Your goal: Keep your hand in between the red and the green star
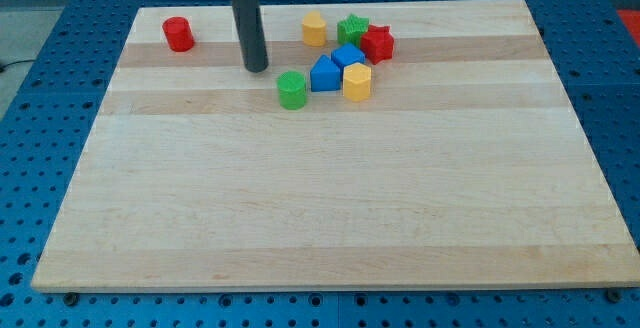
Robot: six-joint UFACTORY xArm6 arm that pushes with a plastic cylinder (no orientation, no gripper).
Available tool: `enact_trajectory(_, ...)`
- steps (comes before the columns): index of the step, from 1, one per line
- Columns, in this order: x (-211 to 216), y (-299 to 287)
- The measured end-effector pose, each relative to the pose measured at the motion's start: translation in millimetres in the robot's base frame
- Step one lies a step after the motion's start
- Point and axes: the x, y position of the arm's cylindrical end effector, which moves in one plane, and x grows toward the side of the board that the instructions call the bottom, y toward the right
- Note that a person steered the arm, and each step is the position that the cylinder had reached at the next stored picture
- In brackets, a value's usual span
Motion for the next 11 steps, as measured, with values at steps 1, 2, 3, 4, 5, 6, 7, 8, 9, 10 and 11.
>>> enact_trajectory(1,-29.8,-1.2)
enact_trajectory(2,-52.7,16.4)
enact_trajectory(3,-63.2,16.3)
enact_trajectory(4,-93.6,14.4)
enact_trajectory(5,-111.4,42.1)
enact_trajectory(6,-122.2,98.2)
enact_trajectory(7,-110.7,146.8)
enact_trajectory(8,-76.8,170.4)
enact_trajectory(9,-54.5,171.8)
enact_trajectory(10,-19.1,154.1)
enact_trajectory(11,11.0,153.8)
